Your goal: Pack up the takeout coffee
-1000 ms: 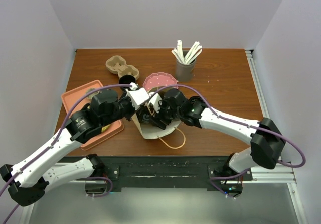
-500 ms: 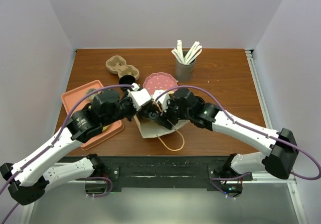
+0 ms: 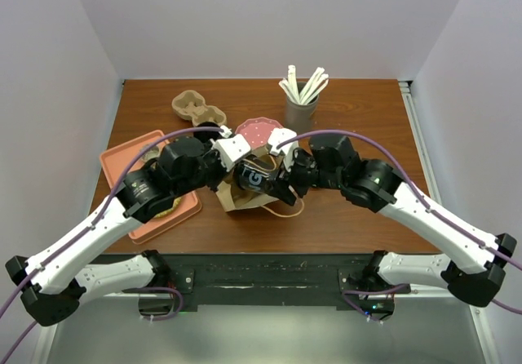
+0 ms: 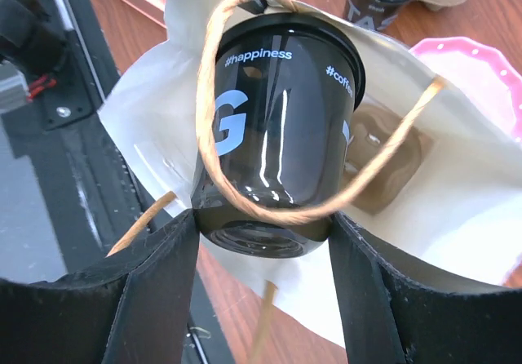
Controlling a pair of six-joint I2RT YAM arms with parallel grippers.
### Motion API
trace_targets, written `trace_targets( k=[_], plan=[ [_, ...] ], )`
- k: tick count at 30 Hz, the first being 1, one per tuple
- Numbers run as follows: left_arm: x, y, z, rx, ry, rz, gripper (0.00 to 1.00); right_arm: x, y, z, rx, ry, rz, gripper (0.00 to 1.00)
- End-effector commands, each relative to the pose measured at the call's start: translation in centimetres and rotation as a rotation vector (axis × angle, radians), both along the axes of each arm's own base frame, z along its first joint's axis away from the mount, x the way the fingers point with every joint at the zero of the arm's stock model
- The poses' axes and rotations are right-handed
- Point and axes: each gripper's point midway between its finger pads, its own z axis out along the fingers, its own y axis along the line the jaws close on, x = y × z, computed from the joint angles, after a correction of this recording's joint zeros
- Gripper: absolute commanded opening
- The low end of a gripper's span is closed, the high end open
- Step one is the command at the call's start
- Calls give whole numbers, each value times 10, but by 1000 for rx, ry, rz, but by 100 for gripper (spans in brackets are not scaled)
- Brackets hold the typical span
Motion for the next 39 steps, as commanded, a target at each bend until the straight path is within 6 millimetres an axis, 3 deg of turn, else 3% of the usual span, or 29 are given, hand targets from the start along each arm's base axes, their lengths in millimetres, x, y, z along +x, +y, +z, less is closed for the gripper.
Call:
trace_targets(
  k=[1,9,19,23,26,30,32,36,38,39],
  plan=[
    [-1,-5,14,-62,36,10,0,-11,-11,29,41,0,-5,47],
    [2,-4,24,-94,60,30,0,-21,-34,65,93,-21,-66,43],
    [6,-5,31,-140,127,30,0,-56,-61,76,33,110,-46,44],
    [8,0,22,-117,160,46,0,-69,-68,109,156,129,-69,44],
    [8,7,15,-118,176,58,0,-74,-66,123,245,158,-87,44],
    [10,17,9,-134,213,100,0,-81,-56,126,312,201,-62,43],
    [11,19,8,-147,230,117,0,-81,-57,128,321,198,-61,43],
    [8,18,8,-160,247,108,0,-71,-60,156,395,122,-99,44],
    [7,19,6,-153,254,111,0,-57,-58,162,405,96,-154,47],
    [5,21,5,-150,262,113,0,-39,-65,167,412,57,-258,48]
  ],
)
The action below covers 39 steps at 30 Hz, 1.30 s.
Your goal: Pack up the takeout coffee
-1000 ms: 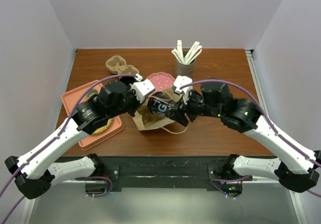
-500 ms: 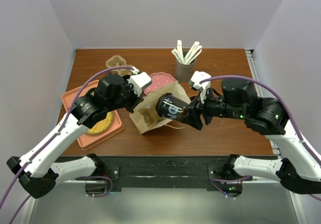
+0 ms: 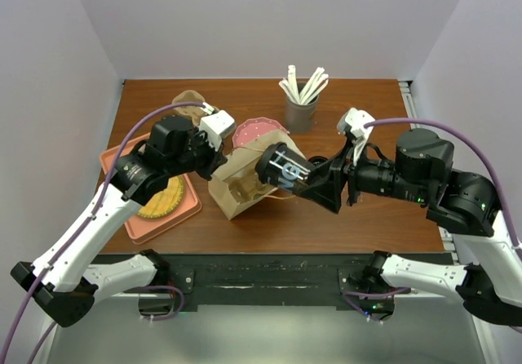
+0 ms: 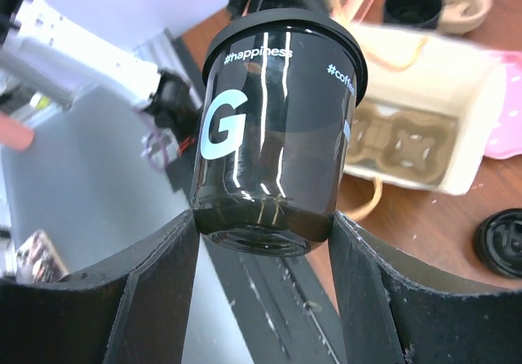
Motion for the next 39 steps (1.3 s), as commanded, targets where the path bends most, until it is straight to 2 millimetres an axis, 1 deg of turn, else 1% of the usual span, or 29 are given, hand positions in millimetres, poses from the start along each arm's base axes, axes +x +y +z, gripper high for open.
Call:
trace_targets(
  k=[1,3,5,6,8,9,10,11,12,13,14,15,17,18,19,20,22,23,25,26,27,28,30,31,33,34,35,37,39],
  plan=[
    [-11,3,0,-24,35,-6,0,51,-2,35,74,-75,-260,48],
    [-15,5,-4,-14,56,-8,0,74,-9,41,84,-96,-396,47],
    [-19,7,-7,-3,68,-15,0,87,-7,42,90,-113,-449,46],
    [-21,9,-8,2,72,-16,0,101,-15,45,97,-135,-543,45],
    [-24,12,-14,18,85,-16,0,116,-23,44,94,-142,-648,45],
    [-24,12,-14,18,86,-17,0,121,-30,39,72,-144,-700,45],
    [-25,12,-13,15,85,-19,0,131,-47,36,41,-166,-812,45],
    [-26,12,-13,10,85,-21,0,136,-52,24,-14,-176,-850,45],
    [-26,11,-13,11,86,-23,0,140,-61,13,-69,-184,-898,45],
    [-26,11,-13,12,87,-23,0,145,-79,7,-110,-195,-1006,45],
    [-26,11,-12,11,86,-23,0,146,-84,-3,-159,-195,-1033,44],
    [-26,12,-11,12,82,-23,0,146,-89,-16,-228,-188,-1047,44],
    [-26,11,-8,12,78,-28,0,145,-91,-38,-283,-137,-1064,45],
    [-26,11,-6,7,73,-33,0,140,-94,-60,-372,-100,-1058,45],
    [-27,10,-3,3,66,-39,0,137,-93,-70,-358,-48,-1081,44],
    [-29,8,-1,-3,68,-53,0,129,-95,-90,-419,0,-1064,45],
    [-34,5,4,-15,62,-89,0,122,-92,-110,-416,80,-1075,45],
    [-36,6,4,-14,64,-94,0,115,-90,-129,-455,128,-1055,44],
    [-41,6,4,-6,67,-126,0,107,-89,-146,-459,198,-1070,43],
    [-43,6,5,-5,66,-134,0,100,-93,-160,-501,229,-1072,43],
    [-45,8,7,-2,61,-139,0,94,-92,-166,-474,284,-1089,43],
    [-48,9,4,9,80,-144,0,88,-94,-177,-488,314,-1093,42],
    [-53,11,2,14,93,-158,0,78,-92,-191,-459,386,-1100,40],
    [-57,11,0,16,102,-170,0,71,-95,-204,-452,421,-1111,40],
    [-61,12,-4,19,123,-172,0,63,-93,-216,-412,487,-1141,40],
    [-63,12,-6,20,141,-178,0,58,-98,-231,-442,498,-1147,40],
    [-64,11,-7,20,144,-183,0,61,-94,-237,-428,497,-1138,40],
    [-65,9,-9,12,155,-192,0,60,-100,-255,-462,494,-1177,41],
    [-64,6,-8,6,160,-196,0,65,-101,-265,-487,485,-1209,42]
  ],
)
